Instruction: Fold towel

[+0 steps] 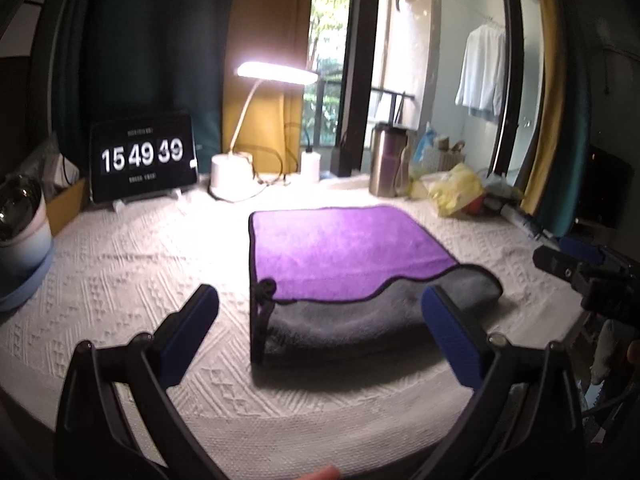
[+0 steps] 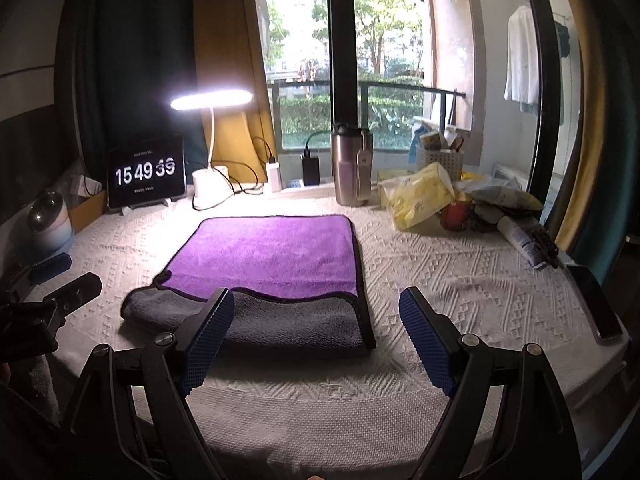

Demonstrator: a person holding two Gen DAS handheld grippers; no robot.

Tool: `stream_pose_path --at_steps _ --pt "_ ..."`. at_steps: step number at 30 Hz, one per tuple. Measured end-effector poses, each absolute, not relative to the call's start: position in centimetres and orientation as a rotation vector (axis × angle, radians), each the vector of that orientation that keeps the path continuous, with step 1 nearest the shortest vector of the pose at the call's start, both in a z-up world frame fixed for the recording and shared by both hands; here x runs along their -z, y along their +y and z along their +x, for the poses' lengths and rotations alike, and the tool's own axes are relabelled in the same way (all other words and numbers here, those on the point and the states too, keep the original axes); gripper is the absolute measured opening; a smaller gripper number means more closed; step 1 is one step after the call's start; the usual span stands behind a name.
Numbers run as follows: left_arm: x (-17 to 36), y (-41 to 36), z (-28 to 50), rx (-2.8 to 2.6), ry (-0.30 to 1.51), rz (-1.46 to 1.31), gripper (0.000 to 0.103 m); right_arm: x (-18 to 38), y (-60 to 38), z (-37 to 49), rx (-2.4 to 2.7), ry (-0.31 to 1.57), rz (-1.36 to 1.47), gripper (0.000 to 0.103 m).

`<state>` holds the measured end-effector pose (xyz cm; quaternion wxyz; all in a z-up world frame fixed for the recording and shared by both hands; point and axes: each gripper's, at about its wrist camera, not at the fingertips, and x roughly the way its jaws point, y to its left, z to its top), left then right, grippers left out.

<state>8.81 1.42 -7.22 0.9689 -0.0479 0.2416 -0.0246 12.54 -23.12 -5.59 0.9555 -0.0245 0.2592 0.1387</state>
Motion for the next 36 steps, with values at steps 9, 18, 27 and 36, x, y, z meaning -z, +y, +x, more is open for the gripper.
stream_pose_path --at_steps 9,18,27,36 --pt "10.1 2.2 12.6 0.052 0.615 -0.113 0.102 8.0 -23.8 16.1 -0.301 0.610 -0.054 0.086" --pt "11.8 2.3 15.7 0.067 0.706 -0.134 0.099 10.0 -24.4 19.5 -0.337 0.692 -0.023 0.080" --pt "13.3 2.6 17.6 0.082 0.796 -0.163 0.073 11.4 -24.6 22.2 -0.366 0.759 -0.004 0.066" --pt "14.0 2.9 17.9 0.050 0.833 -0.166 0.045 12.5 -24.1 23.2 -0.390 0.822 -0.026 0.051"
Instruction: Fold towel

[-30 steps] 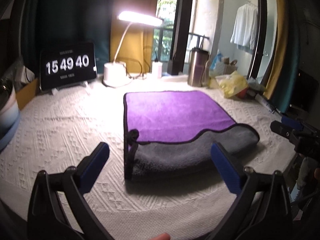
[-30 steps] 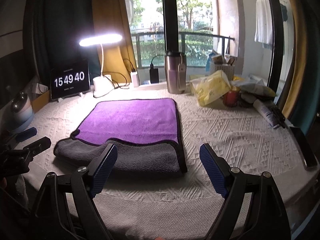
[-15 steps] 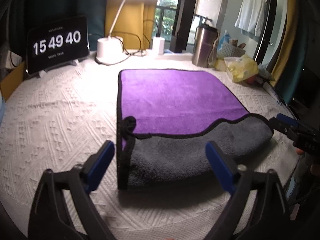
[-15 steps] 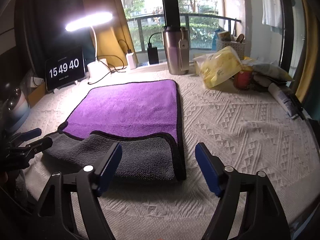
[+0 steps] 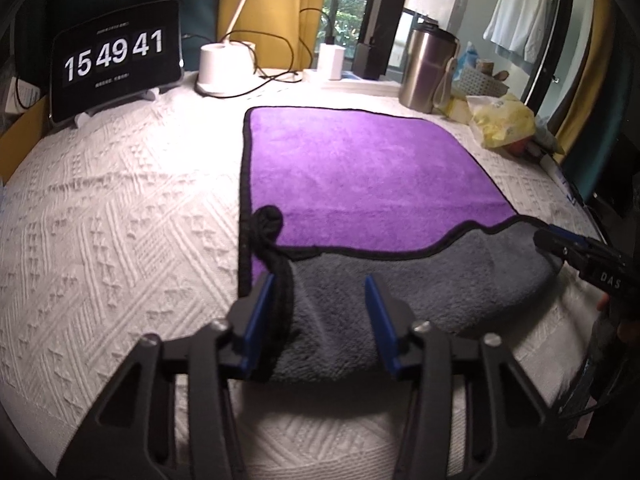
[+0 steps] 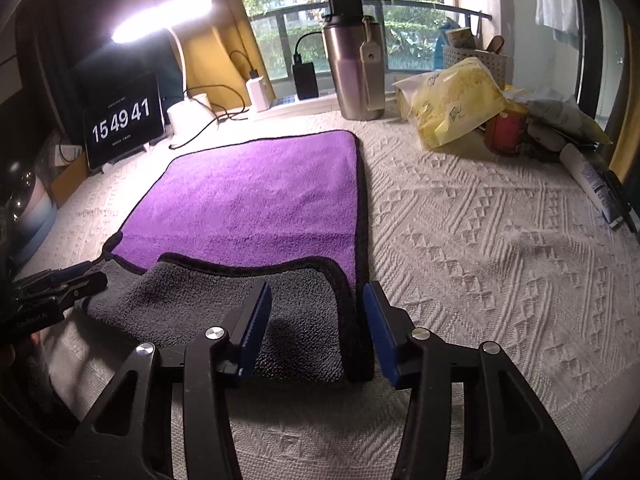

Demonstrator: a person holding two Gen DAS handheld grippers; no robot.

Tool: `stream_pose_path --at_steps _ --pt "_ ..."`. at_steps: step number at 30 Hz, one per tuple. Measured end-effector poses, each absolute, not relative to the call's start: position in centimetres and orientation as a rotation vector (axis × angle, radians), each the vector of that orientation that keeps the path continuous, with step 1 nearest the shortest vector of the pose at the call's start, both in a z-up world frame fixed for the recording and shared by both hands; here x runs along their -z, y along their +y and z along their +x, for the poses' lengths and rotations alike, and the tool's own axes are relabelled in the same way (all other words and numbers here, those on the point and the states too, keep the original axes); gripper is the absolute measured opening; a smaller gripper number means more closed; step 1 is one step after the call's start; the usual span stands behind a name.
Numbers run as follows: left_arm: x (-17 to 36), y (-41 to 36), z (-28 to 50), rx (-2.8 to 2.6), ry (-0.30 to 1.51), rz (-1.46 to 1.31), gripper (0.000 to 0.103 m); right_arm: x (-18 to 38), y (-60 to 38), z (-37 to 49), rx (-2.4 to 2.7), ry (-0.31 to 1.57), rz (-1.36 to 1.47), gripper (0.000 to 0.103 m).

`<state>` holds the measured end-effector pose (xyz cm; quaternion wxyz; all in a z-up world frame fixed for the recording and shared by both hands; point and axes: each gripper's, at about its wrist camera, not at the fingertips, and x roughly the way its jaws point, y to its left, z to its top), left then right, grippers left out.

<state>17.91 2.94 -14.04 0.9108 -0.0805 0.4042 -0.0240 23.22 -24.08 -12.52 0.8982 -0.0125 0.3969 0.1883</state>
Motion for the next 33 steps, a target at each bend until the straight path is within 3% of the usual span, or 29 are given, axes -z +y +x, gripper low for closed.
stream_pose_path --at_steps 3,7,10,14,33 --pt "14.3 2.9 17.9 0.047 0.844 -0.155 0.043 12.8 -23.6 23.1 -0.395 0.832 -0.053 0.048" --pt "14.5 2.8 17.7 0.045 0.838 -0.135 0.029 13.2 -23.3 23.2 -0.382 0.839 -0.081 0.016" --pt "14.3 2.7 17.5 0.062 0.830 -0.134 0.015 13.0 -23.3 23.1 -0.382 0.827 -0.086 0.008" --pt "13.6 2.5 17.0 0.079 0.810 -0.136 0.011 12.4 -23.5 22.5 -0.363 0.790 -0.081 0.006" --pt "8.4 2.6 15.8 0.090 0.670 -0.118 0.010 7.5 -23.2 20.7 -0.305 0.649 -0.077 0.005"
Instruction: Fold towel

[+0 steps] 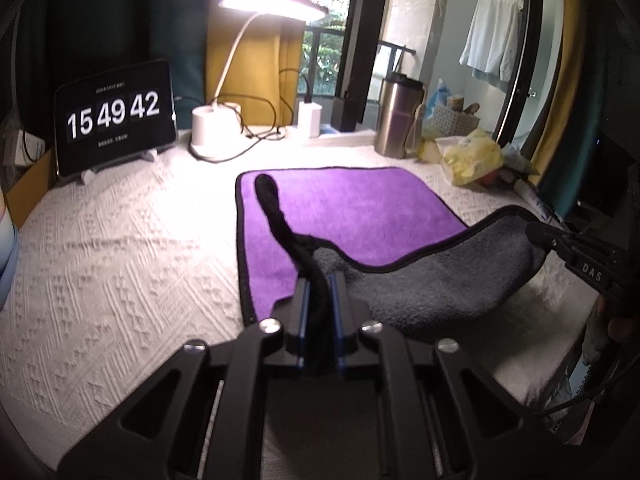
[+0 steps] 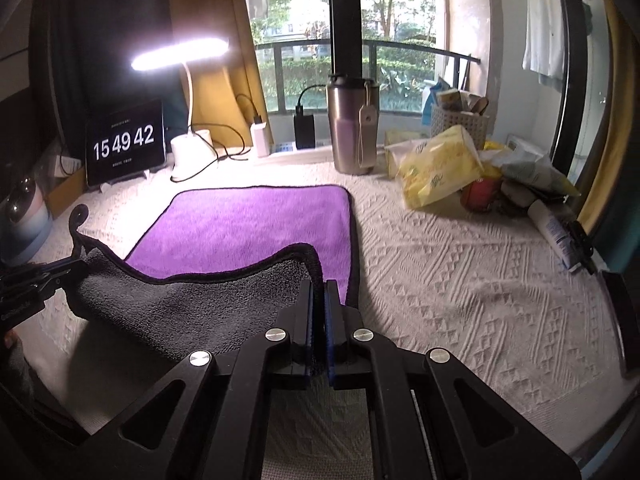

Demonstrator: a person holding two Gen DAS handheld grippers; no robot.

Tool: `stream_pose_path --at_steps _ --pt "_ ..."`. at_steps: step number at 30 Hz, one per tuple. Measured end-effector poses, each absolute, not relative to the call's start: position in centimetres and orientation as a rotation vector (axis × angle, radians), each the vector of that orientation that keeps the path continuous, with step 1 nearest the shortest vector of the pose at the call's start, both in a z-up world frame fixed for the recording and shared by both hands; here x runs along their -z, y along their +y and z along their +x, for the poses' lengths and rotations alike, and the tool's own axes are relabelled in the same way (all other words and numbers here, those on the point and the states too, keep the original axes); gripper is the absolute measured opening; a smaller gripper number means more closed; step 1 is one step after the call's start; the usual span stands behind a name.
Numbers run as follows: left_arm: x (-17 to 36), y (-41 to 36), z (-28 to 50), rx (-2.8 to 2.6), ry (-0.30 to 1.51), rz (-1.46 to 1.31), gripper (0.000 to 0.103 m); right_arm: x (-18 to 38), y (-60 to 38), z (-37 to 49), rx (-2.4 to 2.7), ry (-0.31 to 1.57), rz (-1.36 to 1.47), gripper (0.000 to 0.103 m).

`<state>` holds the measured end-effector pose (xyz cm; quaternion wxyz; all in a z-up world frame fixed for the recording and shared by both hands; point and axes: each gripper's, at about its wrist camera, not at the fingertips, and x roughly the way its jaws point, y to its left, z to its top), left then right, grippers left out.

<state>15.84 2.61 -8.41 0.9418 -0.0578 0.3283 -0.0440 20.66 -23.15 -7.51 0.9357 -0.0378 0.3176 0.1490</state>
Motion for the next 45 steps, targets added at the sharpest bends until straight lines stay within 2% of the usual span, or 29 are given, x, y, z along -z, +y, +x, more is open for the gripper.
stream_pose_path --at_steps 22,45 --pt "6.3 3.6 19.1 0.103 0.611 -0.117 0.010 4.7 -21.6 23.1 -0.268 0.603 -0.064 0.005" --pt "6.3 6.0 25.5 0.092 0.589 -0.124 0.010 4.1 -19.0 29.7 -0.252 0.577 -0.067 0.005"
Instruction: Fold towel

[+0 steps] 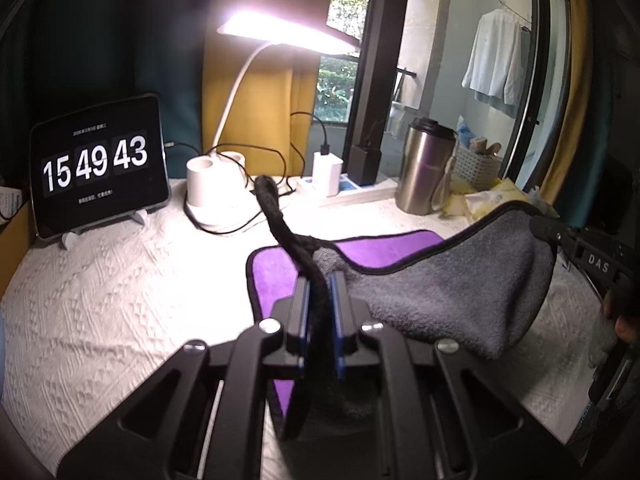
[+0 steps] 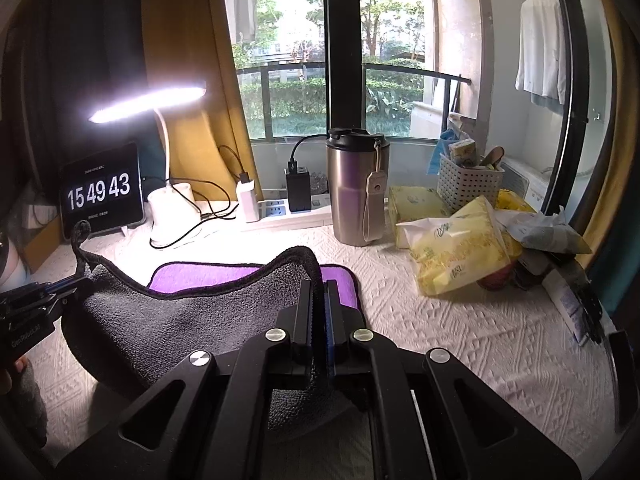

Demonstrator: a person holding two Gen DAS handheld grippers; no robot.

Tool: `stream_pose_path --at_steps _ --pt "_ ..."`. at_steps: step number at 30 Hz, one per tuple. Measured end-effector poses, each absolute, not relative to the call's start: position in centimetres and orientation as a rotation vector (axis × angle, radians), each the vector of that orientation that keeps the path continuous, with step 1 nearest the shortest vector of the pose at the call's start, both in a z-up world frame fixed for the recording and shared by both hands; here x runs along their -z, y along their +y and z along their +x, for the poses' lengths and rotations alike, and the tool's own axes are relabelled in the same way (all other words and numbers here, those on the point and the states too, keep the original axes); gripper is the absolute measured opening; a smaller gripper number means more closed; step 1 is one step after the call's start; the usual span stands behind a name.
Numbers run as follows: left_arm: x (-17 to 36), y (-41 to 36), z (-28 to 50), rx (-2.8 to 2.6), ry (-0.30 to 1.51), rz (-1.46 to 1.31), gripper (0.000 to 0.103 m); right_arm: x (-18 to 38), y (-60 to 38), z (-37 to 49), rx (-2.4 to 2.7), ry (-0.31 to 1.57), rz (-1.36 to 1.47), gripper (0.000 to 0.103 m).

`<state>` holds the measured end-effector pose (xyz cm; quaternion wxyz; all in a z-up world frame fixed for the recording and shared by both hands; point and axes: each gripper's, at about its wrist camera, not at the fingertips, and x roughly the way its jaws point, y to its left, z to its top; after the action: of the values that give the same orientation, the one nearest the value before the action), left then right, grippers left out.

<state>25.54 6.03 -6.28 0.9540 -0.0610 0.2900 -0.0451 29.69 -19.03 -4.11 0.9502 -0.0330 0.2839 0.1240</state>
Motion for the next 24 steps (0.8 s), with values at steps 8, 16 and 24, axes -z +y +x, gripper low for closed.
stream_pose_path --at_steps 8,16,24 --pt "6.6 6.6 28.1 0.066 0.572 -0.122 0.010 3.9 -18.4 32.3 -0.246 0.559 -0.084 0.005" --pt "7.3 7.4 30.7 0.029 0.562 -0.116 0.010 4.7 -17.6 35.0 -0.222 0.548 -0.097 0.005" --pt "8.0 7.6 33.3 0.013 0.567 -0.117 0.011 6.2 -17.6 37.6 -0.189 0.572 -0.110 0.005"
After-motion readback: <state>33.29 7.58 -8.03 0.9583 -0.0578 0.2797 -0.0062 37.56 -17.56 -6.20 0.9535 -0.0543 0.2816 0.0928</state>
